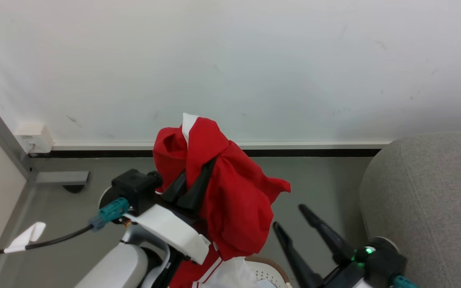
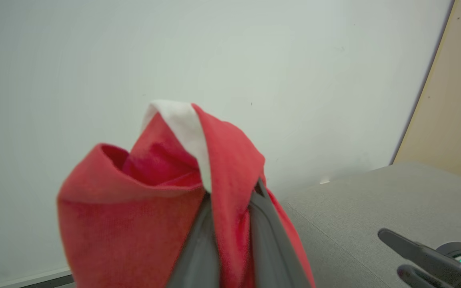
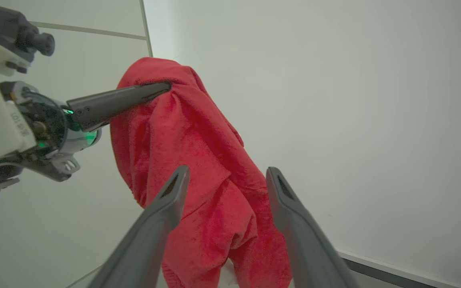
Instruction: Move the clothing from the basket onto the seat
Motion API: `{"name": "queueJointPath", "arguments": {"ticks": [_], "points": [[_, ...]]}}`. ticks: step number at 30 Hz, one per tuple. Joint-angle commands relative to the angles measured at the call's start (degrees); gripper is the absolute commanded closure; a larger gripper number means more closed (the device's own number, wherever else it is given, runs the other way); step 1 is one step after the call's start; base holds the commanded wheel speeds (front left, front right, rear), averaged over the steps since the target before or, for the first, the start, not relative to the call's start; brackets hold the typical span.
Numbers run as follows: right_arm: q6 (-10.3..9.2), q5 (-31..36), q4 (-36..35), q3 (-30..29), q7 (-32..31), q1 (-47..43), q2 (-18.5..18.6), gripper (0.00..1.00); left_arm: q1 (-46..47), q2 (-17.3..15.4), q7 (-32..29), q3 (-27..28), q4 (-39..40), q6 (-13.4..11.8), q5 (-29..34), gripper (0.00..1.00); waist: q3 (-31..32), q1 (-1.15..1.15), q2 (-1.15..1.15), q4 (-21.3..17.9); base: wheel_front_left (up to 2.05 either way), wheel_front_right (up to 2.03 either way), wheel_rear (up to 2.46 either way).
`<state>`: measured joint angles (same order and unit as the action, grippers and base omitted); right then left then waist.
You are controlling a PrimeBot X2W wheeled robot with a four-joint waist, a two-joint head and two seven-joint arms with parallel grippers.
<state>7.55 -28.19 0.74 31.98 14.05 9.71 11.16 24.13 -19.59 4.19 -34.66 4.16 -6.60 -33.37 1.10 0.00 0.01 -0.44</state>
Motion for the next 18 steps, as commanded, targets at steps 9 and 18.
{"name": "queueJointPath", "arguments": {"ticks": [9, 18], "points": [[-0.11, -1.61, 12.45, 9.22, -4.09, 6.95, -4.67, 0.0, 1.98, 2.39, -0.24, -2.79, -2.29, 1.52, -0.24, 1.0, 1.27, 0.0, -0.01, 2.8, 0.0, 0.0, 0.0], [-0.11, -2.71, 27.04, 8.56, -4.52, 12.68, -8.04, 0.0, 2.49, 5.34, -0.89, -7.21, -2.86, 3.6, 0.02, 1.0, 2.88, 0.0, -0.01, 7.74, 0.0, 0.0, 0.0]]}}
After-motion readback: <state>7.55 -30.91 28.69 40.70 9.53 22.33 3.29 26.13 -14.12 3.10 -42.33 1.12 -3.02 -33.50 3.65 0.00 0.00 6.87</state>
